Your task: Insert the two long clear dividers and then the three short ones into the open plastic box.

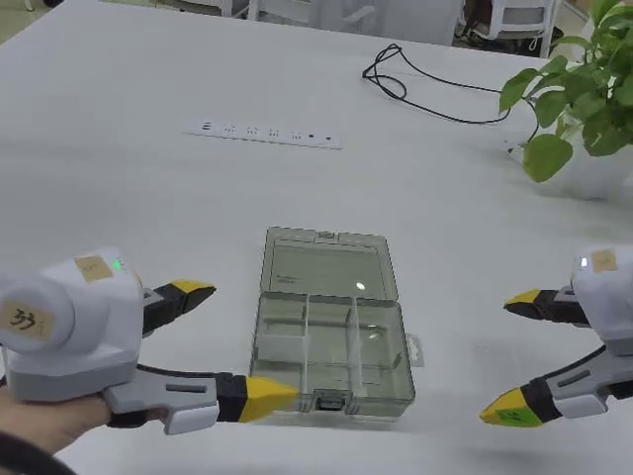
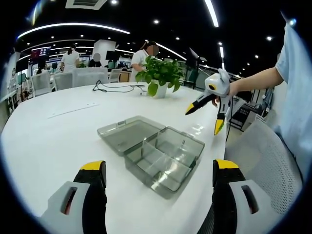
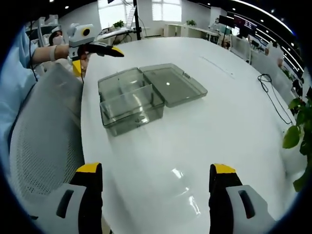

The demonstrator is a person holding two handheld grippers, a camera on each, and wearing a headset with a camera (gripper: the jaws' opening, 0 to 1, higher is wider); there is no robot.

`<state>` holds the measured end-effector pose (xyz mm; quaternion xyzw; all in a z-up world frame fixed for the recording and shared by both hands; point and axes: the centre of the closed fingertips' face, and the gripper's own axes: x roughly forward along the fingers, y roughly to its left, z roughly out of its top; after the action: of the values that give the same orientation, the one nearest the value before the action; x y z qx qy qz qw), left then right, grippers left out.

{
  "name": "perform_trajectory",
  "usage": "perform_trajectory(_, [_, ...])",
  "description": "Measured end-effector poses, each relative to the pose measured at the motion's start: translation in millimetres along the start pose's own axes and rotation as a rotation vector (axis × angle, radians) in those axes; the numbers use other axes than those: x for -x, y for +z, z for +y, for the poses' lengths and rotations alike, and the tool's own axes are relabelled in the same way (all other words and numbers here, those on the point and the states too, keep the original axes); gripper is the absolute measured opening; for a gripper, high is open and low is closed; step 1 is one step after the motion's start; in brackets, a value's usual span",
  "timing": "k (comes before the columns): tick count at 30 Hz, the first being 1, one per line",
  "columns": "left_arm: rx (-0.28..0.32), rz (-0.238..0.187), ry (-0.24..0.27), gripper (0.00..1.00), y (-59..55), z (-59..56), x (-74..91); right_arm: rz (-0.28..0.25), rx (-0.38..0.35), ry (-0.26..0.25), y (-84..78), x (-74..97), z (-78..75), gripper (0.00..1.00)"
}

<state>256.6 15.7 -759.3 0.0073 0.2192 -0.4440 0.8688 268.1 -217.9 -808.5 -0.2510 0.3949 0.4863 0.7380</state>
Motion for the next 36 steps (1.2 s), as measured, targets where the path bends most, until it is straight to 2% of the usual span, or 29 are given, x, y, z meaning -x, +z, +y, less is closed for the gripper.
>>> perform_trajectory(6, [0.004,0.003,0.008,0.92,-2.6,0.1,3.8,0.096,0.109,0.034,-5.6,-4.2,-2.2,0.84])
perform_trajectory(7, [0.004,0.003,0.009,0.92,-2.6,0.2,4.4,0.111,0.12,0.037,-8.8,-5.6,-7.2,0.83])
perform_trajectory(10, [0.007,0.003,0.014,0.92,-2.8,1.7,7.1,0.161,0.18,0.057,-16.7,-5.6,-11.9,0.74])
perform_trajectory(14, [0.008,0.003,0.02,0.91,-3.0,4.5,10.0,0.199,0.196,0.088,-20.0,-9.7,-7.0,0.67])
perform_trajectory(16, [0.008,0.001,0.023,0.91,-3.0,5.3,10.8,0.219,0.216,0.096,-26.1,-12.5,-12.2,0.64])
perform_trajectory(23, [0.017,-0.001,0.025,0.9,-4.2,4.6,11.9,0.269,0.254,0.111,-36.1,-12.4,-17.0,0.58])
perform_trajectory(36, [0.02,0.0,0.03,0.9,-5.0,5.8,11.2,0.325,0.31,0.132,-47.4,-19.9,-23.5,0.43])
